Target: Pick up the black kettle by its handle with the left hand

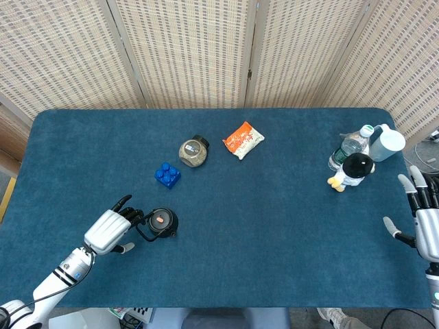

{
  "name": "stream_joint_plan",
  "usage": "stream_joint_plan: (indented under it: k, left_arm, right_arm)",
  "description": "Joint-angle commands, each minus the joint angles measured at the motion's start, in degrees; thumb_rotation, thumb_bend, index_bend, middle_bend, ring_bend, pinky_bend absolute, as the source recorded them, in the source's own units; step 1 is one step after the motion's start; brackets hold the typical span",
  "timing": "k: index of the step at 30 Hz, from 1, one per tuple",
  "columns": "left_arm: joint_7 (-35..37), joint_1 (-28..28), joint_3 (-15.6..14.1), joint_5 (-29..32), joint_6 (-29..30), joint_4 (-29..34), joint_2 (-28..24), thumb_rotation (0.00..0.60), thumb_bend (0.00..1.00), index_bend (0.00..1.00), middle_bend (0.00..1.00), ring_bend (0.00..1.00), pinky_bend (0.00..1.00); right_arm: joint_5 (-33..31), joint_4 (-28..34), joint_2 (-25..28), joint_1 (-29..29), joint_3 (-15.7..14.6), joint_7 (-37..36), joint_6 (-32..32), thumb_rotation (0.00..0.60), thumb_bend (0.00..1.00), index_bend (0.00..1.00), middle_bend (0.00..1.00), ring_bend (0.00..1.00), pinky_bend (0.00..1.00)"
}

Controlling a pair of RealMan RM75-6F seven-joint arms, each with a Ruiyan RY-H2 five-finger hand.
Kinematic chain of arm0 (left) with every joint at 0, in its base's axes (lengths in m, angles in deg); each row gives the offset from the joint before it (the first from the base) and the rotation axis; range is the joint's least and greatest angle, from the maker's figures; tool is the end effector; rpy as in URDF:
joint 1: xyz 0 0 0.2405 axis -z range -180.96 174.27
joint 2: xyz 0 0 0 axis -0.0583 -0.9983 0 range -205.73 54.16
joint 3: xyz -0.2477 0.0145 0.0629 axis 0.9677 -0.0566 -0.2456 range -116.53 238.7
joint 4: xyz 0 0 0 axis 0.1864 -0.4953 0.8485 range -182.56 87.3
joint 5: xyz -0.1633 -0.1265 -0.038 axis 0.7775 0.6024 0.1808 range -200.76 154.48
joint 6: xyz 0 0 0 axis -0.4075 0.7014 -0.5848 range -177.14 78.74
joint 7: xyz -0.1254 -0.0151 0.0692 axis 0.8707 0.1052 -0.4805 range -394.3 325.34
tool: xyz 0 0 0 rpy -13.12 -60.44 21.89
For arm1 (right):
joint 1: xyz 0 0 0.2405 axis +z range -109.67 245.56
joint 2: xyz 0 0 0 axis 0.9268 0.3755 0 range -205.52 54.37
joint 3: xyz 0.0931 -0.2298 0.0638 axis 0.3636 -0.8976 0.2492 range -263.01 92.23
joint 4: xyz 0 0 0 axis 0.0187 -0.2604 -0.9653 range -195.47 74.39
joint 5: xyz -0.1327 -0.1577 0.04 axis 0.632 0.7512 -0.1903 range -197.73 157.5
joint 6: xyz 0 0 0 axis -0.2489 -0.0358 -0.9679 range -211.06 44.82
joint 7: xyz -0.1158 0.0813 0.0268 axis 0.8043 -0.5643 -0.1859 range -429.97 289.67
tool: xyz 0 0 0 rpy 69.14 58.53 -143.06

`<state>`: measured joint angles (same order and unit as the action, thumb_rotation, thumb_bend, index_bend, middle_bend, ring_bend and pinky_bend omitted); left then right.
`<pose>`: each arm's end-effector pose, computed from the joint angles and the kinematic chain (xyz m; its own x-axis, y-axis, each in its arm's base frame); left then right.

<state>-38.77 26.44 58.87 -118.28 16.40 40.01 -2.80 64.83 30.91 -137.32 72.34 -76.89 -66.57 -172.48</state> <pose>-0.2219 0.2655 0.0527 0.5662 0.1808 0.8042 0.7308 -0.5614 -0.3882 -0.3069 -0.1972 0.1993 0.4892 0.1693 0.8556 -0.8700 0.0249 0.4924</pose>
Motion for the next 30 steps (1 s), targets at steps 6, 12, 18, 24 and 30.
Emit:
stream_joint_plan:
  k: [6,12,18,24,30]
  left_arm:
    - [-0.66,-0.02,-0.17,-0.25,0.15,0.27,1.11,0.600,0.16,0.42,0.34,0.30,0.00]
    - [-1.22,0.28,-0.53,-1.53,0.41,-0.13,2.15,0.600,0.16,0.42,0.34,0.30,0.00]
    - [-1.48,0.99,-0.66,-2.36,-0.02,-0.75,3.00,0.600,0.16,0.42,0.34,0.30,0.00]
    - [-1.95,1.20,-0.79,-2.20,-0.42,-1.62,3.70,0.600,0.16,0.43,0.34,0.30,0.00]
    - [-1.70,1.23,-1.01,-2.29,-0.28,-2.45,4.36,0.600,0.16,0.44,0.34,0.30,0.00]
  right_arm:
    - [-0.32,0.35,0.05,0.16,-0.24,0.65,0.51,0.600,0.25,0.02,0.01,0.00,0.00]
    - [-1.20,0.46,0.07,-0.69,-0.66,1.04,0.13,0.600,0.25,0.02,0.01,0.00,0.00]
    - [-1.99,0.64,-0.03,-1.79,-1.18,1.25,-0.46,0.600,0.25,0.02,0.01,0.00,0.00]
    - [-2.09,0.50,-0.20,-2.36,-1.29,1.02,-1.07,0.600,0.25,0.02,0.01,0.00,0.00]
    - [-2.15,0.52,-0.35,-2.49,-1.37,1.09,-1.02,0.600,0.25,0.02,0.01,0.00,0.00]
